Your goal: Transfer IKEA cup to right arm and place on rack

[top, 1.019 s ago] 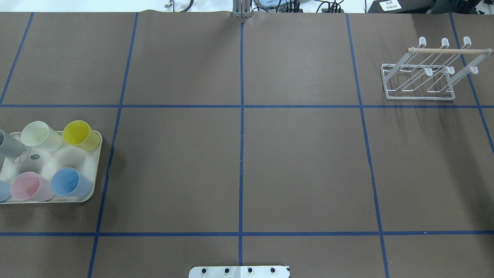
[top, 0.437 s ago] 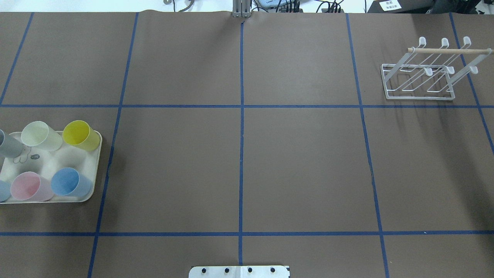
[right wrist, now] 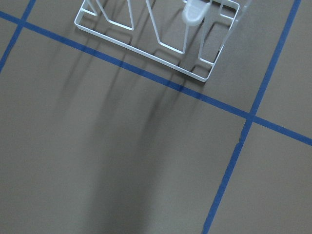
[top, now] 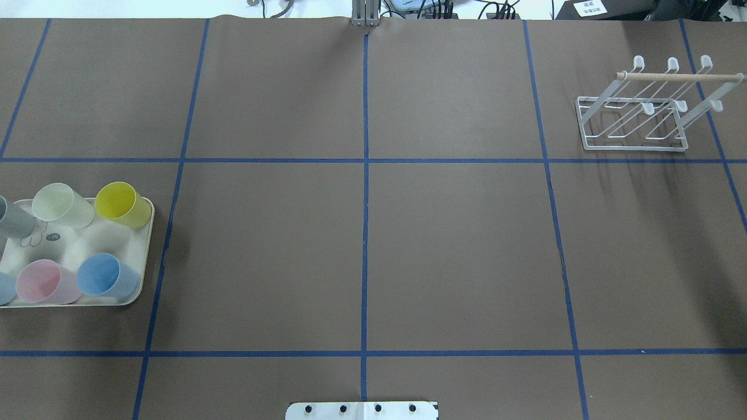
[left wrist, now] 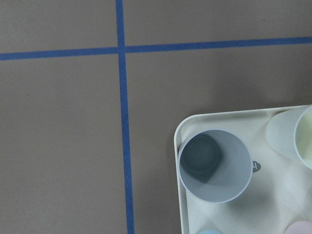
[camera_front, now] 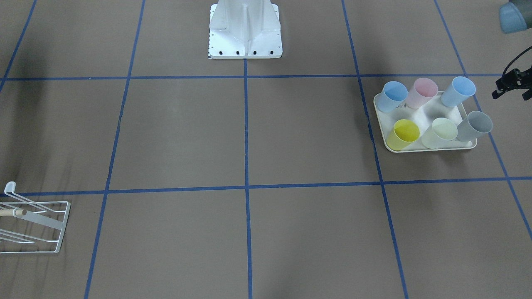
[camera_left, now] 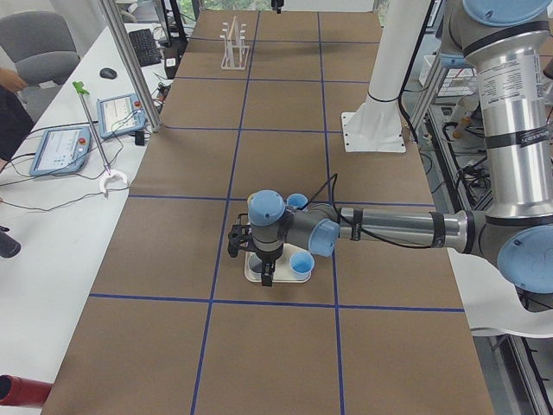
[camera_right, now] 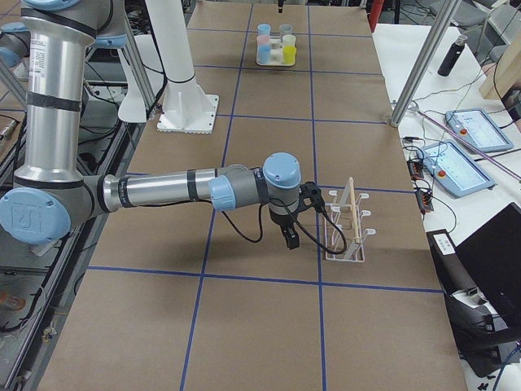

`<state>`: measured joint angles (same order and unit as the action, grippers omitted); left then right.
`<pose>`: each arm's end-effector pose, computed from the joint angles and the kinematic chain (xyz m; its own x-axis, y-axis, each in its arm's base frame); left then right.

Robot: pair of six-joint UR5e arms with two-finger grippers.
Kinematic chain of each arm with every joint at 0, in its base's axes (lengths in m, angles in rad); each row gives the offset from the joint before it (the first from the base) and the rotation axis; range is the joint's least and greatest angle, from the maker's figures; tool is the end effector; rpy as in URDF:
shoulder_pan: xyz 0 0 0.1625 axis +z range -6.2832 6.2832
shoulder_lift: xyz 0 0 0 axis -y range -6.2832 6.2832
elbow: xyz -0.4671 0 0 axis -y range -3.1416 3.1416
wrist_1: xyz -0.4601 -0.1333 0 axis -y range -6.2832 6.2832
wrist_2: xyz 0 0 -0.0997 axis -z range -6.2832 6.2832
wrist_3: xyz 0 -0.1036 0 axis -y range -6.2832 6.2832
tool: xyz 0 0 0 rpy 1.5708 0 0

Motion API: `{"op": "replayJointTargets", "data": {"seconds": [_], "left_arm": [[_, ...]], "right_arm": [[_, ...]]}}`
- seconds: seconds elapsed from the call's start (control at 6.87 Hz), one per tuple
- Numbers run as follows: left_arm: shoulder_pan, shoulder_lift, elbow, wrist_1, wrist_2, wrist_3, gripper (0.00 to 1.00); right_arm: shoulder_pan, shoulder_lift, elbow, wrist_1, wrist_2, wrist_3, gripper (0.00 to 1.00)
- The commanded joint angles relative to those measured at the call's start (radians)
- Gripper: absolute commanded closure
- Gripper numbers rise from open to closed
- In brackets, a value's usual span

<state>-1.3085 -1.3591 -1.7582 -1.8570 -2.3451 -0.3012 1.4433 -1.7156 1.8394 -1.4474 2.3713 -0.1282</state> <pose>0.0650 -0.4768 0.6761 0.6888 0.0673 -0.7218 -0.0483 0.9977 0.0469 -0.0056 -0.5069 0.6134 0.6471 -0.3835 0.6589 0.2077 0.9203 0.3316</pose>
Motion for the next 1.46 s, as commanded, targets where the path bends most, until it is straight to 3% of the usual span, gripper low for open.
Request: {"op": "replayJointTargets", "data": {"seconds": [0.0,0.29,1.02,1.17,1.31], "left_arm": [[0.014,-0.017,0.080,-0.089,-0.003,-0.015,0.00],[0.018,-0.106,0.126,-0.094,-0.007,-0.076,0.01],[0.058,-0.112,0.209,-0.120,0.003,-0.075,0.00],[0.081,-0.117,0.221,-0.137,0.003,-0.078,0.03],[0.081,-0.120,0.235,-0.143,0.000,-0.078,0.21]], "right_arm": [[-0.008,-0.001,-0.015,0.001,0.005,0.002,0.00],[-0.009,-0.001,-0.016,-0.001,0.011,0.002,0.00],[-0.009,-0.001,-0.014,0.002,0.031,0.002,0.00],[-0.009,-0.001,-0.014,-0.001,0.032,0.004,0.00],[-0.009,-0.001,-0.014,-0.002,0.032,0.004,0.00]]}}
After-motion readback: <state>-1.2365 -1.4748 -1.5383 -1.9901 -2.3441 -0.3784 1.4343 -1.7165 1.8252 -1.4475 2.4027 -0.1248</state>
